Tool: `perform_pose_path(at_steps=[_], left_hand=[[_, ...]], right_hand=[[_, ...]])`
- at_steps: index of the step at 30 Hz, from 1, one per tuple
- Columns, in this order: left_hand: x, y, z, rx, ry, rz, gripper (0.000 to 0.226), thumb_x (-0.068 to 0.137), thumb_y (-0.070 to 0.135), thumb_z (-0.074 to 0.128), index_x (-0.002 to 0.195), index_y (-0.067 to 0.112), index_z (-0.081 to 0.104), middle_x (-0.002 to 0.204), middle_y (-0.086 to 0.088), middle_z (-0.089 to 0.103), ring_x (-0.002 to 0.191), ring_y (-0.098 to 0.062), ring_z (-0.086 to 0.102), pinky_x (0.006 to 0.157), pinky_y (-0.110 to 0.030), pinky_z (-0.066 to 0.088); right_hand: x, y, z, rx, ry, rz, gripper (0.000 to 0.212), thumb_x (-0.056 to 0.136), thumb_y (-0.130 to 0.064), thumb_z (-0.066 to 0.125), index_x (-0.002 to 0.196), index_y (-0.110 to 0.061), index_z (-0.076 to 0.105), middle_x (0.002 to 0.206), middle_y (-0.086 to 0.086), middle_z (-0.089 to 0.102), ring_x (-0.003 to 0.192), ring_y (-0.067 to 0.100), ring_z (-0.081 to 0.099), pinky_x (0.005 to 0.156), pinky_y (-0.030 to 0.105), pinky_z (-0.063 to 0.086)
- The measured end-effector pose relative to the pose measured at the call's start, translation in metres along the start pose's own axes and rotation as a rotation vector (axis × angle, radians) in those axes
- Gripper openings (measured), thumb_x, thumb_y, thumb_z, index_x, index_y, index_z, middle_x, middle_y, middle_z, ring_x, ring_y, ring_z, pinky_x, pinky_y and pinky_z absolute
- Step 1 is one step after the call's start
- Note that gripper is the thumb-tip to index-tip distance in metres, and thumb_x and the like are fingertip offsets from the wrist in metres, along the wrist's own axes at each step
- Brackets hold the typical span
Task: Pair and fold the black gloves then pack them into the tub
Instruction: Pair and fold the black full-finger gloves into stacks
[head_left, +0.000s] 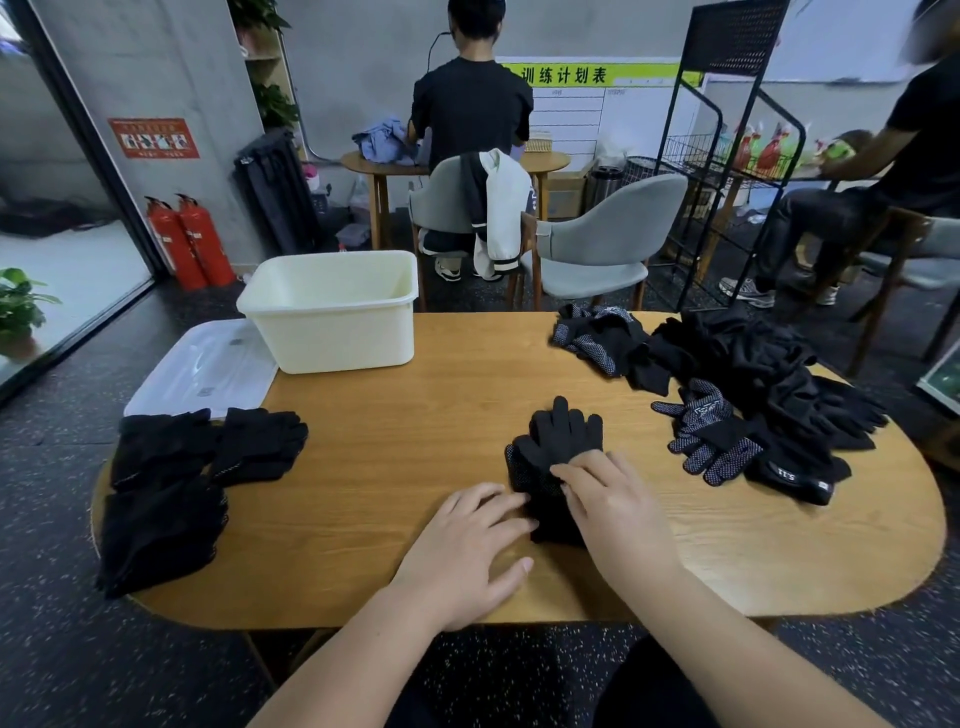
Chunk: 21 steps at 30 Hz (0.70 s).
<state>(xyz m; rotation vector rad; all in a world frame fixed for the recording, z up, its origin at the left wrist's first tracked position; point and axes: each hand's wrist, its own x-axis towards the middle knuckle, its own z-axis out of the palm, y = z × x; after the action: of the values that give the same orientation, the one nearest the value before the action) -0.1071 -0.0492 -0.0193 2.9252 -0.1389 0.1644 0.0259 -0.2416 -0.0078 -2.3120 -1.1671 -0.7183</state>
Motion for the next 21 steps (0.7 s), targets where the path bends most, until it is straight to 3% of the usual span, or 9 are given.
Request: perform_pose_path(at_steps=[6,10,16,21], left_hand=[[-0.001,0.003,-0.001,0.019,0.03,0.022,0.055,0.109,0.057,0.033,0.155,0.035,0.05,0.161,0.023,0.037,0.152,-0.006,0.018,0.123,-0.028,0.008],[-0.001,0.002,-0.001,0.011,0.016,0.024,0.055,0.109,0.057,0.032,0.153,0.032,0.054,0.161,0.02,0.039,0.15,-0.008,0.022,0.124,-0.032,0.016],[0.0,0.003,-0.003,0.002,0.012,0.019,0.055,0.109,0.058,0.032,0.154,0.034,0.052,0.161,0.023,0.037,0.149,-0.006,0.022,0.122,-0.03,0.013],[-0.001,0.002,-0.002,-0.002,0.008,0.014,0.056,0.108,0.058,0.033,0.155,0.035,0.05,0.161,0.024,0.036,0.148,-0.006,0.022,0.121,-0.028,0.012]], right_hand=[[-0.029,-0.009,0.01,-0.004,-0.145,-0.043,0.041,0.069,0.002,0.092,0.103,-0.016,0.079,0.096,-0.004,0.063,0.084,0.019,0.058,0.06,0.023,0.048],[-0.027,-0.011,0.008,0.021,-0.095,-0.027,0.039,0.074,0.006,0.086,0.107,-0.013,0.078,0.098,-0.002,0.063,0.085,0.02,0.057,0.06,0.024,0.047],[-0.037,-0.01,0.011,0.049,-0.137,-0.062,0.036,0.08,0.002,0.084,0.111,-0.014,0.077,0.102,-0.002,0.063,0.088,0.018,0.057,0.068,0.025,0.051],[-0.039,-0.008,0.015,0.061,-0.137,-0.04,0.032,0.083,0.002,0.08,0.111,-0.013,0.077,0.103,-0.002,0.062,0.087,0.02,0.057,0.066,0.032,0.055]])
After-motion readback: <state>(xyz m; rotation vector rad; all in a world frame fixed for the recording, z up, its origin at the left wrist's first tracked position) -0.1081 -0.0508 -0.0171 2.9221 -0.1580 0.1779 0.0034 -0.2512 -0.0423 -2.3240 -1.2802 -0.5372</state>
